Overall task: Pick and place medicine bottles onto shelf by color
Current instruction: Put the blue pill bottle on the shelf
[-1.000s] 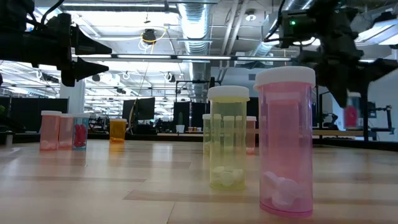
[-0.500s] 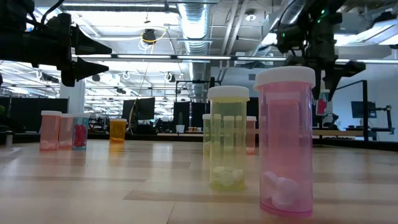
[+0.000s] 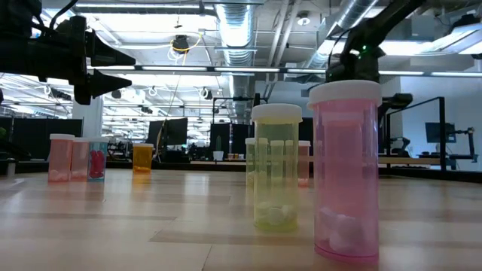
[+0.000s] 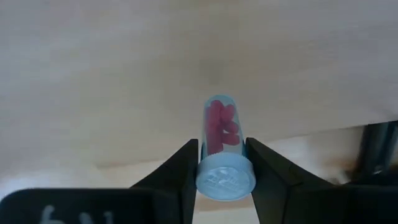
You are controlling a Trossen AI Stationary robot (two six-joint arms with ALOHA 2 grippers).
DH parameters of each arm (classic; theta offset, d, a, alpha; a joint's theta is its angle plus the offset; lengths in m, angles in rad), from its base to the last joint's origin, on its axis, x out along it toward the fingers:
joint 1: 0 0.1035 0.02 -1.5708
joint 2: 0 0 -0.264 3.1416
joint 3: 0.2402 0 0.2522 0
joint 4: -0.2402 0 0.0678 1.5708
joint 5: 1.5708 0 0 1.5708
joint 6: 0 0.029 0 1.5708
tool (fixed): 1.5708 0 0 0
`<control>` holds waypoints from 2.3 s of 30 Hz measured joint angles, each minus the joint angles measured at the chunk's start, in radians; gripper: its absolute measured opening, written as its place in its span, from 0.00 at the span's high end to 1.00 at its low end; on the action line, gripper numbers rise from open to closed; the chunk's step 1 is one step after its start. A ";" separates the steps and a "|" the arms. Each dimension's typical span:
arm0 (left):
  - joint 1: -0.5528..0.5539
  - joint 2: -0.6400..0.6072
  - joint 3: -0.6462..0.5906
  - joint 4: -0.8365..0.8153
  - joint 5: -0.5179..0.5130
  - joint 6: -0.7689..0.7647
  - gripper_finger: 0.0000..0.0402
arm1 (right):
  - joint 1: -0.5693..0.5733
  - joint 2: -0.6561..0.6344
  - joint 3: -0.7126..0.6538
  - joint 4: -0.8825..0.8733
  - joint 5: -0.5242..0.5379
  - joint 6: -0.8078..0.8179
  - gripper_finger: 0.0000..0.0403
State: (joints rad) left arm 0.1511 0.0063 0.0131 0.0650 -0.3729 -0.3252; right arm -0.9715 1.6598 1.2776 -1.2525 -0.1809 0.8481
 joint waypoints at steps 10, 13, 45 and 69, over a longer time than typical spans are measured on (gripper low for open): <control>0.000 0.000 0.000 0.000 0.000 0.000 0.22 | -0.072 0.044 0.046 0.028 -0.016 0.304 0.65; 0.000 0.000 0.000 0.000 0.000 0.000 0.22 | -0.100 0.039 0.046 0.062 -0.016 0.388 0.64; 0.000 0.000 0.000 0.000 0.000 0.000 0.22 | -0.202 0.074 0.045 0.236 0.000 0.671 0.62; 0.000 0.000 0.000 0.000 0.000 0.000 0.22 | -0.203 0.162 0.102 0.280 -0.052 0.569 0.61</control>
State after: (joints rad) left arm 0.1512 0.0063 0.0128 0.0654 -0.3728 -0.3252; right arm -1.1744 1.8217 1.3797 -0.9729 -0.2325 1.4170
